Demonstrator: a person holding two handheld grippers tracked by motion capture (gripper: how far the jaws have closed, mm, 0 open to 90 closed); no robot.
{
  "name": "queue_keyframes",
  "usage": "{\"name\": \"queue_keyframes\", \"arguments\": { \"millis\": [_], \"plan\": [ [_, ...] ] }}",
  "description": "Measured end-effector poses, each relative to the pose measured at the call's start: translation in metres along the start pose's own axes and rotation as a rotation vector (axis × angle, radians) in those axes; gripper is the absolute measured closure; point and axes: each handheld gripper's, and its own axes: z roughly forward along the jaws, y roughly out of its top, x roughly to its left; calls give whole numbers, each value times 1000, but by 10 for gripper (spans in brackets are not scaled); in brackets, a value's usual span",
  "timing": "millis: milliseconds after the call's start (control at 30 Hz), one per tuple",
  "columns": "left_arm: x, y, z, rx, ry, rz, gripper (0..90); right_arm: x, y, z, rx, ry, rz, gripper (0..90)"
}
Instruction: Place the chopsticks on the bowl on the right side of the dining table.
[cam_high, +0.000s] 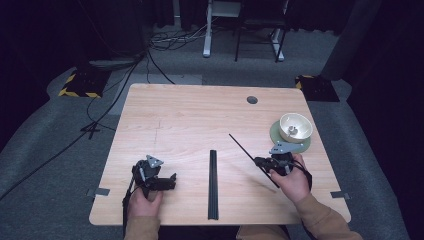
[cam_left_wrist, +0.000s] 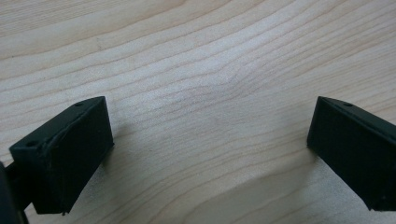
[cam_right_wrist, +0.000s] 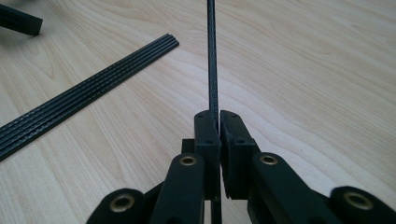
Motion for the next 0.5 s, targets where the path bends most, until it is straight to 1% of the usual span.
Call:
{"name": "queue_keyframes", "arguments": {
  "millis": [300,400,467,500],
  "plan": [
    [0,0,0,-1,0,-2,4,-8,13,-23,-27,-18,-3,865],
    [0,0,0,-1,1,-1,4,-13,18,-32,-28,-20,-15,864],
    [0,0,0,0,1,1,4,-15,22,-39,-29,-33,-17,864],
    [0,0,0,-1,1,-2,5,-17,24,-42,-29,-38,-27,864]
  ]
}}
